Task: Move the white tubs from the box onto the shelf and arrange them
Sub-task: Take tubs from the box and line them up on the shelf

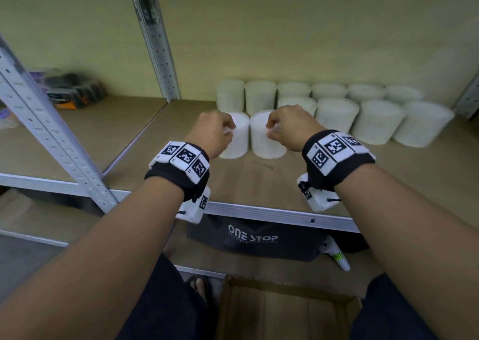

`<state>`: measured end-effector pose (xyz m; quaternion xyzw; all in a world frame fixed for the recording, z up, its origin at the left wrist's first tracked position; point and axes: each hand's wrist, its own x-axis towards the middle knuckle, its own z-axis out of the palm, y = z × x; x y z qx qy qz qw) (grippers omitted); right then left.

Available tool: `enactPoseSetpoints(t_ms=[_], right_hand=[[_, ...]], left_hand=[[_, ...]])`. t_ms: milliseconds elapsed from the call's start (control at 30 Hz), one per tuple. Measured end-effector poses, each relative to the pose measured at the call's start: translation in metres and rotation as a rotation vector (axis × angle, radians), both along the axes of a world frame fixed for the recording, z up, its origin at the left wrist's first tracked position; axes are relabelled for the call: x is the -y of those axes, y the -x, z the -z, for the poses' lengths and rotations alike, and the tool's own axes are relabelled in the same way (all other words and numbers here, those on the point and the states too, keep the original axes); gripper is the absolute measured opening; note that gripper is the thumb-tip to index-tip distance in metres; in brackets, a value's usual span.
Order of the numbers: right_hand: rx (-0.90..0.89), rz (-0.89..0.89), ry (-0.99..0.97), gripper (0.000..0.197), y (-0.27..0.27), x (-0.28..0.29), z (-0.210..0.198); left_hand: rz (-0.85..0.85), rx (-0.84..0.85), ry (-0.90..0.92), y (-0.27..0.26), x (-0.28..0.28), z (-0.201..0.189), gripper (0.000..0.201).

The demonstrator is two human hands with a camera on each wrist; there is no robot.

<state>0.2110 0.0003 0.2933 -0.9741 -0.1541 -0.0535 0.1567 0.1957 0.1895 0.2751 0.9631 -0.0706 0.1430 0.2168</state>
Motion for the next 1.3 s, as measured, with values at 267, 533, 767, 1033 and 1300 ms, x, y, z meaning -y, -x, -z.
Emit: enactPoseSetpoints(t_ms=[267,533,767,1033,1300], right_hand=[[-0.008,-0.003,-0.017,0.031,-0.039,-0.015,-0.003],[0.011,-0.016,-0.024,0.031,-0.067,-0.02,0.001],[0.034,-0.019,-0.009,0.031,-0.078,-0.019,0.004],[0.069,-0.028,0.002,0.031,-0.084,-0.02,0.012],[-0.038,-0.032,-0.117,0.041,-0.085,-0.009,0.005]], left_hand=[[-0.025,-0.003,0.011,-0.042,-0.011,0.001,0.024],[-0.024,-0.027,0.04,-0.074,-0.017,0.0,0.023],[-0.001,-0.008,0.011,-0.089,-0.019,0.0,0.023],[0.023,0.003,-0.005,-0.092,-0.021,0.001,0.024],[0.027,-0.25,-0.206,-0.091,-0.013,-0.032,0.042]])
